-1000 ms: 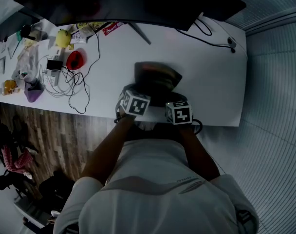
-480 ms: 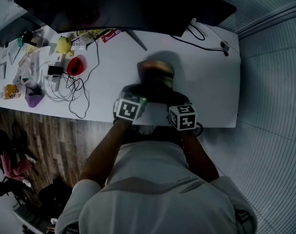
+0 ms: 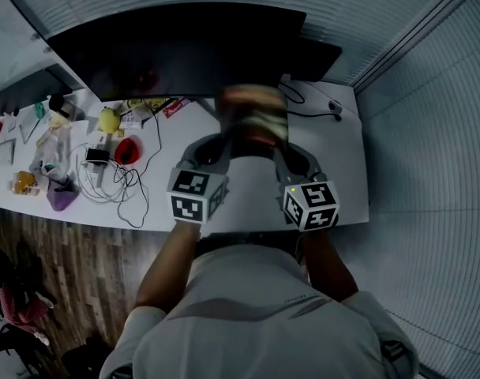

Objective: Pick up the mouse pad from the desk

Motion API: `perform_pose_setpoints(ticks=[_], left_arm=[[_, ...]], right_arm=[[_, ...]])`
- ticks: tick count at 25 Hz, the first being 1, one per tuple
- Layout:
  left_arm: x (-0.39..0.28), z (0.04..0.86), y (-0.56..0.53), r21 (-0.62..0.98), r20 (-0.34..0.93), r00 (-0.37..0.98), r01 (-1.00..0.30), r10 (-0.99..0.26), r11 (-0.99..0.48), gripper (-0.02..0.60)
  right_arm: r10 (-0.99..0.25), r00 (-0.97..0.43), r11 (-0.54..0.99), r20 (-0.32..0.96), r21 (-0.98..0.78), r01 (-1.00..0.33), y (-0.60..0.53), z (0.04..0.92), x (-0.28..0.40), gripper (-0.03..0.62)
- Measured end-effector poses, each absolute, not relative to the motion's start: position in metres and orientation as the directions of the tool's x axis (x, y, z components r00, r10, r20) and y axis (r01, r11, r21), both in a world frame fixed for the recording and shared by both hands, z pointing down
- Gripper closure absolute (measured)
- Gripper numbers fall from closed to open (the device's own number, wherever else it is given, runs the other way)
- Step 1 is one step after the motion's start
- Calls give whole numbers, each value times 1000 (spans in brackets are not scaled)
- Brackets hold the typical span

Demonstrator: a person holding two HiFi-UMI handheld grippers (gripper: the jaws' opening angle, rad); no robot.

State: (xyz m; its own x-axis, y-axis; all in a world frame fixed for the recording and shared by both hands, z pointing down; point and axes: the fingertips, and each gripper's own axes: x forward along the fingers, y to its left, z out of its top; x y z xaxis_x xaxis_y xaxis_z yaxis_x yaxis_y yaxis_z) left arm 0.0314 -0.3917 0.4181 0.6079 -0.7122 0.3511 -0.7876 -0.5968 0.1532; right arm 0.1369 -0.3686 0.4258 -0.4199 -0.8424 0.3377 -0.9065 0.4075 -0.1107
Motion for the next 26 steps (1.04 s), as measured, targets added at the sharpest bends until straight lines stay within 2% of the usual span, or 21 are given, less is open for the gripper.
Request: perform_pose_setpoints(ticks=[6,12,26], left_arm=[[26,329,-374,112,167,641,-767,-749,-632,525],[22,271,-357,18,54,641,-767,-766,-641,522],[30,250,-349,10,6,654,-756,-756,-654,514]], right_arm=[[-892,-422,420,161,-47,-906,-355,337,134,560],[-906,-422,422,43,-5,-907,-338,280,133,560],[-912,-410,410,3,-4,-912,-335,260,142,560]])
